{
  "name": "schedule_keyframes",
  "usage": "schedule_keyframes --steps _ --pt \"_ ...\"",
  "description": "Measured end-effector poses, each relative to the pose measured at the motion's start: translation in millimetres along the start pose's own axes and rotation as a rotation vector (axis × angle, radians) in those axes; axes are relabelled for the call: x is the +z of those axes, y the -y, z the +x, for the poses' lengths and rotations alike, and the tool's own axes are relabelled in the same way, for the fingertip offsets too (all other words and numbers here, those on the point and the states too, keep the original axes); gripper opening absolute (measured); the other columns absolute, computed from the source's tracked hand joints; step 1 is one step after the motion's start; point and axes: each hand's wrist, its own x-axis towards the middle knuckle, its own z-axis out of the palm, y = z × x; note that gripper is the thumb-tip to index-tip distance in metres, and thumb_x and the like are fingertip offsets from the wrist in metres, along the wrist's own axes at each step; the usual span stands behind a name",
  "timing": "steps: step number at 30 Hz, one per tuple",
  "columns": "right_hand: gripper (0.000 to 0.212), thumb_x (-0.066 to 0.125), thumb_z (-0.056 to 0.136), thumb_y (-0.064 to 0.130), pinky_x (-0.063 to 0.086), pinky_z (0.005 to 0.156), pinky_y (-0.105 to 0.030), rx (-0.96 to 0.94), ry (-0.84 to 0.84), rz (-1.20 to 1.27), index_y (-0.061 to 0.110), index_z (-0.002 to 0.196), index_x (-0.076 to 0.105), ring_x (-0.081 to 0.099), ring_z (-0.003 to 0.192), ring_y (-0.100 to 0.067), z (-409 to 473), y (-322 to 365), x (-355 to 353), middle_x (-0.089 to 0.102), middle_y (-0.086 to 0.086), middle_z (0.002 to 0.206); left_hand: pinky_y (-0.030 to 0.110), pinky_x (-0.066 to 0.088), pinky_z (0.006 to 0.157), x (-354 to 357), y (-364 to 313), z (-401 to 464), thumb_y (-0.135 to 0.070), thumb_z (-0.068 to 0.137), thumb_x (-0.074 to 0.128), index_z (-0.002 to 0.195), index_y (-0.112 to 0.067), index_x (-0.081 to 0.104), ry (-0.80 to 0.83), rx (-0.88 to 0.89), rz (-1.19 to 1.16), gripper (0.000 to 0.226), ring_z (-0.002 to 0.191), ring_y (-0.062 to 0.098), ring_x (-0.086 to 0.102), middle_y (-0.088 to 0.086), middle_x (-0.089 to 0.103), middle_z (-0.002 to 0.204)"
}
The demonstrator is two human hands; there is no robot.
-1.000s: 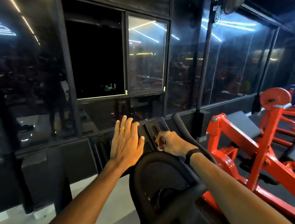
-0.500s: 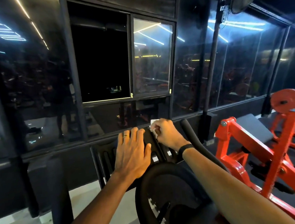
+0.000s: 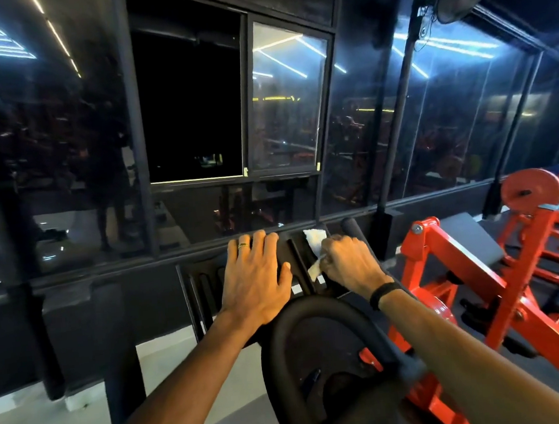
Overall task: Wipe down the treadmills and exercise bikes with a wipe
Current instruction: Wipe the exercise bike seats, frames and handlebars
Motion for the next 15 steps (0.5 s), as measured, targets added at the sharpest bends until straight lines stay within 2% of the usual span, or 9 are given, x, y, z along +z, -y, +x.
schedule_keyframes --steps 4,6,9,11,12,14,15 --pt "0.013 0.059 0.083 0.019 0.047 0.074 -0.038 -0.021 0.118 0.059 0.014 0.089 0.070 0.065 0.095 -0.035 -26.6 -16.9 -2.4 0.070 -0.009 0.097 0.047 0.040 0.103 2.2 1.0 -0.2 -0.045 0.091 0.050 0.132 -0.012 0.050 0.003 0.008 -0.005 0.052 0.115 0.029 0.053 0.008 0.055 0.128" --pt "0.009 0.061 0.083 0.016 0.041 0.067 -0.033 -0.027 0.164 0.105 0.013 0.082 0.069 0.064 0.089 -0.035 -39.8 -24.3 -6.5 0.071 -0.011 0.089 0.047 0.041 0.103 1.7 0.0 0.4 -0.045 0.092 0.051 0.132 -0.012 0.050 0.009 0.002 0.001 0.052 0.114 0.030 0.053 0.008 0.056 0.127" --pt "0.013 0.066 0.087 0.013 0.036 0.066 -0.031 -0.039 0.180 0.234 0.008 0.075 0.067 0.062 0.079 -0.033 -51.8 -31.5 -10.8 0.068 -0.013 0.080 0.048 0.041 0.103 -0.2 -0.9 0.7 -0.045 0.092 0.052 0.131 -0.011 0.051 0.016 -0.005 0.001 0.052 0.114 0.031 0.054 0.009 0.056 0.127" --pt "0.017 0.067 0.089 0.016 0.036 0.068 -0.028 -0.098 0.177 0.318 0.008 0.074 0.066 0.058 0.075 -0.019 -53.1 -26.7 -11.5 0.061 -0.003 0.073 0.048 0.040 0.102 -1.0 -0.9 -0.1 -0.044 0.092 0.053 0.131 -0.010 0.052 0.006 -0.006 -0.014 0.052 0.114 0.032 0.054 0.009 0.057 0.126" --pt "0.017 0.068 0.089 0.018 0.038 0.071 -0.026 -0.123 0.160 0.345 0.009 0.075 0.067 0.055 0.077 -0.012 -51.4 -22.0 -10.8 0.056 0.003 0.076 0.049 0.040 0.102 -1.4 -1.2 -0.2 -0.043 0.092 0.053 0.130 -0.009 0.053 -0.004 -0.002 -0.020 0.051 0.113 0.032 0.054 0.010 0.057 0.126" --pt "0.023 0.071 0.089 0.020 0.042 0.083 -0.027 -0.104 0.130 0.364 0.017 0.069 0.062 0.054 0.090 -0.011 -48.4 -10.3 -11.0 0.051 0.006 0.089 0.049 0.041 0.101 -3.6 -1.7 -0.6 -0.044 0.092 0.053 0.128 -0.009 0.054 -0.019 0.006 -0.022 0.051 0.112 0.033 0.054 0.011 0.057 0.124" --pt "0.032 0.073 0.089 0.019 0.043 0.085 -0.028 -0.083 0.118 0.371 0.024 0.062 0.055 0.055 0.092 -0.014 -48.7 -6.6 -10.7 0.049 0.007 0.088 0.050 0.041 0.100 -5.2 -1.9 -2.2 -0.046 0.092 0.051 0.127 -0.008 0.054 -0.014 0.009 -0.021 0.052 0.112 0.034 0.053 0.011 0.057 0.123"
